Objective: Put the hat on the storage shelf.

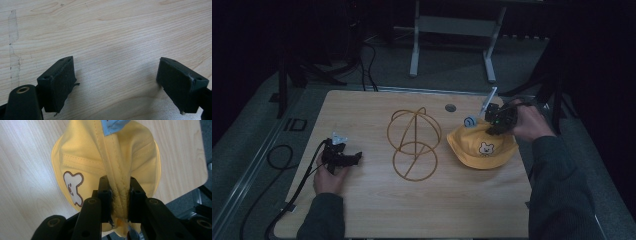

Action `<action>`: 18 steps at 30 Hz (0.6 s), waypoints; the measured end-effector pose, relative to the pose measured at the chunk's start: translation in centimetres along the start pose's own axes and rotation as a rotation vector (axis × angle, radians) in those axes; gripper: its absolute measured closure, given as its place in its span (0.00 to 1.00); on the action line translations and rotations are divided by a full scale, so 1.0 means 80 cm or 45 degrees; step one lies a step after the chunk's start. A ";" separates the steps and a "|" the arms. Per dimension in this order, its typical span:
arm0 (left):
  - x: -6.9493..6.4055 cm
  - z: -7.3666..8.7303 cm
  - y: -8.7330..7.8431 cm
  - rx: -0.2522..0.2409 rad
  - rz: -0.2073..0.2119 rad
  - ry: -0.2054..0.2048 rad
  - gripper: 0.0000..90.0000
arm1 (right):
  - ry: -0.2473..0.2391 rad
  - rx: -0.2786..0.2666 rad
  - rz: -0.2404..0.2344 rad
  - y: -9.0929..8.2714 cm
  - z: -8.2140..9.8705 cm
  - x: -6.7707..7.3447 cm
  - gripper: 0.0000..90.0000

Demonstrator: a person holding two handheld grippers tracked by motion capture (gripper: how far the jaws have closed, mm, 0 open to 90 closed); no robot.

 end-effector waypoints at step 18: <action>0.000 0.000 0.000 0.000 0.000 0.000 0.17 | -0.104 -0.049 -0.005 -0.042 -0.025 0.021 0.85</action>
Point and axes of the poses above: each handheld gripper's, and its own axes: y roughly forward along the jaws, z roughly out of its underside, x roughly to its left, the point moved 1 cm from there along y, roughly forward along the jaws, and after that the axes turned 11 degrees about -x, right-handed, at the moved point
